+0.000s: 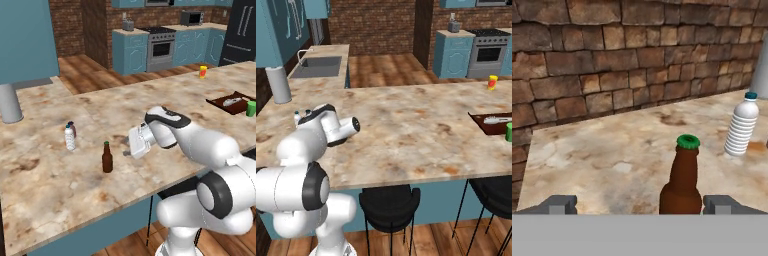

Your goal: Place the drinks on the dining counter in a tight cluster.

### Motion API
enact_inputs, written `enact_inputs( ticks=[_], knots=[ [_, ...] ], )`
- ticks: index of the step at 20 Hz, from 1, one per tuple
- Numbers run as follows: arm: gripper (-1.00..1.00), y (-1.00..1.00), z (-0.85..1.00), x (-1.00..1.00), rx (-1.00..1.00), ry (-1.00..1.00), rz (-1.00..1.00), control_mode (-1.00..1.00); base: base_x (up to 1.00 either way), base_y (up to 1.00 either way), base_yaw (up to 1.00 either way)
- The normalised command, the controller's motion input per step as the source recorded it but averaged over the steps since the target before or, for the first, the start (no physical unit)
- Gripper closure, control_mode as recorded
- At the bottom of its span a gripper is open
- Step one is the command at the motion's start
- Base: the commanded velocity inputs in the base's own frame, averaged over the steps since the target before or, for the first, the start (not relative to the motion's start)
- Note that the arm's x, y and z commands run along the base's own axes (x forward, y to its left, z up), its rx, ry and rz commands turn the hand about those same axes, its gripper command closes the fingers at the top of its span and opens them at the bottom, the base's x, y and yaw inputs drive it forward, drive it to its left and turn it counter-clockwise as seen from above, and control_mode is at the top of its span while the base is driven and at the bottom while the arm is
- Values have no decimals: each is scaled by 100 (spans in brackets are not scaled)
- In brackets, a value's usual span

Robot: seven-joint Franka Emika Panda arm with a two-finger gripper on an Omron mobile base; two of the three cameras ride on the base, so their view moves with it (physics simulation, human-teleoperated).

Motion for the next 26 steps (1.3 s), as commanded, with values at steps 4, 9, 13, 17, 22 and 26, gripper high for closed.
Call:
enact_inputs(
  ticks=[4, 9, 13, 17, 22, 26],
  knots=[
    [-100, 15, -2, 2, 0, 11, 0, -100, 0, 0, 0],
    [-100, 26, -32, 8, 0, 13, 0, -100, 0, 0, 0],
    [-100, 3, -32, 6, 0, 10, 0, -100, 0, 0, 0],
    [-100, 0, -12, 9, 0, 2, 4, -100, 0, 0, 0],
    [-100, 0, -17, 26, 0, 2, 6, -100, 0, 0, 0],
    [-100, 0, -6, 23, 0, 1, 6, -100, 0, 0, 0]
  ],
)
